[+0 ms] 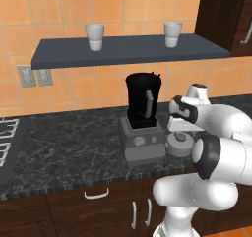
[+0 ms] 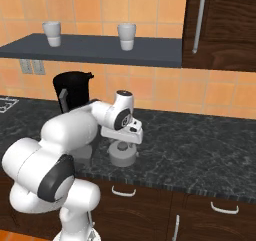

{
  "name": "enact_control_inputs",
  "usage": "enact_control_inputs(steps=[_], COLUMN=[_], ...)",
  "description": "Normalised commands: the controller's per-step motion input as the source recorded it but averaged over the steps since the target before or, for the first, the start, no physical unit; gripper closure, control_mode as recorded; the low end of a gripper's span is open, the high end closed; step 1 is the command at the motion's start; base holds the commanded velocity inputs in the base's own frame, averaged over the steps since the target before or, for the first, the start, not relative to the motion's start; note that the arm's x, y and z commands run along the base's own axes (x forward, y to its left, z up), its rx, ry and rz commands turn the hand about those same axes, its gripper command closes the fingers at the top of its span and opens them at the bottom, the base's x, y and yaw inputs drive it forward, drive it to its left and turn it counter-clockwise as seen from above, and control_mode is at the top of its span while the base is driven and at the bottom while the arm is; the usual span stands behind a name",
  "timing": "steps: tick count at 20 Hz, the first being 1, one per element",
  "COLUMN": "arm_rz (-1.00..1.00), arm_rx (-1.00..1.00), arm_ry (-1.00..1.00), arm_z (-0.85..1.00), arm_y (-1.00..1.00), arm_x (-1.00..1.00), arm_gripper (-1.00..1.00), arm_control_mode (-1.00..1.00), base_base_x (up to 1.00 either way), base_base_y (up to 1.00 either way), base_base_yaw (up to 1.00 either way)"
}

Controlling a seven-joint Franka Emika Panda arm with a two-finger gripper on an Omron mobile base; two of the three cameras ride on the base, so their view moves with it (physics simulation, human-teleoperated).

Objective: Close the lid blender by securely placing the lid on top.

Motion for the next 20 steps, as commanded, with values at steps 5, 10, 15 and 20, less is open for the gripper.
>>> enact_control_inputs(steps=[5,10,15,20], arm_rz=[0.00,0.00,0.00,0.00], arm_rx=[0.00,0.00,0.00,0.00], arm_ry=[-0.01,-0.01,-0.01,-0.01], arm_z=[-0.27,-0.24,-0.22,-0.15], arm_y=[0.04,0.13,0.01,-0.01], arm_x=[0.01,0.00,0.15,0.30], arm_gripper=[-1.00,-1.00,-1.00,-1.00], arm_control_mode=[-1.00,-1.00,-1.00,-1.00], base_base_x=[0.00,0.00,0.00,0.00], base_base_y=[0.00,0.00,0.00,0.00], base_base_yaw=[0.00,0.00,0.00,0.00])
